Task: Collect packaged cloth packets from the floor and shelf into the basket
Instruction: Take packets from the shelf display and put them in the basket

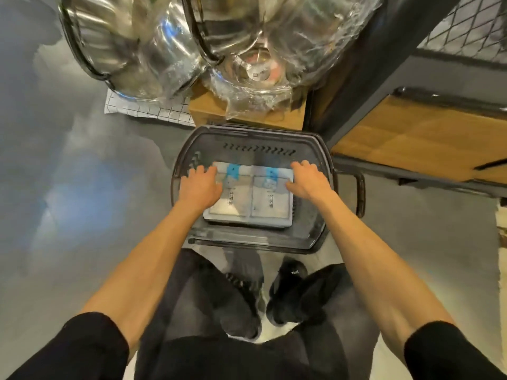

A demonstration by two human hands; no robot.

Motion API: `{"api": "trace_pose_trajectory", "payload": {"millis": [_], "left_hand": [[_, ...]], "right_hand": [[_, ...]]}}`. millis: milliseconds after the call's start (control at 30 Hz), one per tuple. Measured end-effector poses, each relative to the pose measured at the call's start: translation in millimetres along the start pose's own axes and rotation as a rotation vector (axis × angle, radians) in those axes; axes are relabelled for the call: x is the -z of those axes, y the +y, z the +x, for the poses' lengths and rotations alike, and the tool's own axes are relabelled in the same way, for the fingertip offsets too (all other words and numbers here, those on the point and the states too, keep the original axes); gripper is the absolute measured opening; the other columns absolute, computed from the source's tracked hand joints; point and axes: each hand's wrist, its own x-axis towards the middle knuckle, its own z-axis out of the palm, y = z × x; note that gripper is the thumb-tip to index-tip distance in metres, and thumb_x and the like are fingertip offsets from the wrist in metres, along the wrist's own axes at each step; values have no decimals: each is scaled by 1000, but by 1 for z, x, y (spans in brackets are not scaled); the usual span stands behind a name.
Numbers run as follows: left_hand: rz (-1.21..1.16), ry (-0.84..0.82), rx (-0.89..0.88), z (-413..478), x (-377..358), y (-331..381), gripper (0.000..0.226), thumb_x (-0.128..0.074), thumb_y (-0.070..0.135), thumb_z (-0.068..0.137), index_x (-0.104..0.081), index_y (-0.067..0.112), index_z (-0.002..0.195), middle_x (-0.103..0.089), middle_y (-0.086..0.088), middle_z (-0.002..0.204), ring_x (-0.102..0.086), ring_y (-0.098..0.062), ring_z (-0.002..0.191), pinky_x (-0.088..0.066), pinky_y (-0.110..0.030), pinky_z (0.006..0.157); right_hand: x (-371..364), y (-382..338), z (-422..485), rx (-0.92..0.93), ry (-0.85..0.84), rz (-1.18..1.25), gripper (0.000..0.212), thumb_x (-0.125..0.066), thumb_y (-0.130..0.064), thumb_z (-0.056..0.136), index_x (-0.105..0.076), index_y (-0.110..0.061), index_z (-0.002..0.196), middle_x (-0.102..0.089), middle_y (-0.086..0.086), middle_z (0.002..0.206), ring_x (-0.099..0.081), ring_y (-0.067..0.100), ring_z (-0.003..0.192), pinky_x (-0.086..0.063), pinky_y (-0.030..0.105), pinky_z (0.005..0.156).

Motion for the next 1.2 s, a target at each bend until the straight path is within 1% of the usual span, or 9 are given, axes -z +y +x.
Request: {"api": "trace_pose_trajectory", "payload": {"millis": [300, 467, 567, 667, 833, 967, 1033, 1133, 1200], "left_hand": [[-22, -23, 80, 117, -148, -26, 48, -51, 35, 98, -45, 9, 137, -52, -22, 133, -48, -42, 122, -44, -51, 93], [-114, -37, 177, 165, -207, -36, 51, -51, 39, 98, -42, 10, 140, -49, -23, 140, -48, -43, 126, -44, -51, 96], [-245, -73, 252, 191, -236, -51, 70, -53, 49, 93, -34, 8, 147, -48, -24, 142, -50, -44, 127, -46, -53, 100], [-337, -126, 337, 217, -262, -69, 86, -47, 60, 81, -36, 8, 149, -48, -22, 144, -49, -41, 130, -42, -52, 108], [-412, -46, 357, 203, -248, -55, 61, -64, 34, 93, -42, -3, 137, -55, -24, 130, -54, -41, 122, -46, -44, 96], [-472, -2, 373, 212, -255, -70, 59, -66, 41, 90, -54, -3, 127, -60, -24, 122, -60, -39, 111, -50, -42, 90], [-517, 21, 387, 210, -255, -71, 61, -69, 44, 87, -55, -1, 126, -61, -22, 120, -62, -36, 107, -52, -40, 87], [-681, 39, 435, 199, -246, -62, 49, -76, 35, 87, -55, 6, 120, -61, -9, 111, -62, -25, 99, -51, -37, 80], [-804, 58, 463, 200, -246, -62, 48, -78, 30, 86, -54, 7, 120, -61, -7, 112, -62, -25, 102, -51, -37, 82]], "right_hand": [[-142, 36, 127, -113, 49, 89, 62, -61, -34, 95, -37, -5, 145, -36, 19, 144, -33, 40, 134, -36, 47, 109], [-206, 48, 174, -162, 132, 159, 56, -58, -28, 95, -38, -6, 143, -35, 18, 147, -33, 39, 135, -37, 48, 107], [-236, 56, 185, -224, 139, 207, 55, -58, -29, 96, -38, -5, 140, -37, 18, 144, -36, 39, 133, -39, 47, 104], [-252, 60, 191, -294, 134, 282, 64, -64, -33, 93, -34, -4, 142, -35, 18, 144, -39, 37, 133, -40, 45, 103], [-258, 61, 198, -422, 176, 370, 88, -83, -39, 77, -34, -2, 139, -34, 18, 141, -41, 40, 132, -41, 47, 107], [-260, 56, 199, -484, 185, 452, 93, -87, -34, 73, -31, -3, 141, -32, 20, 145, -36, 40, 136, -37, 48, 108], [-260, 56, 202, -504, 181, 505, 100, -88, -31, 72, -26, -1, 144, -32, 22, 149, -34, 40, 139, -35, 47, 110], [-263, 59, 206, -510, 189, 565, 98, -90, -31, 70, -29, -1, 141, -44, 21, 144, -43, 39, 134, -42, 46, 107], [-263, 60, 206, -515, 195, 594, 94, -89, -33, 71, -32, -1, 138, -49, 20, 140, -48, 37, 130, -46, 44, 104]]}}
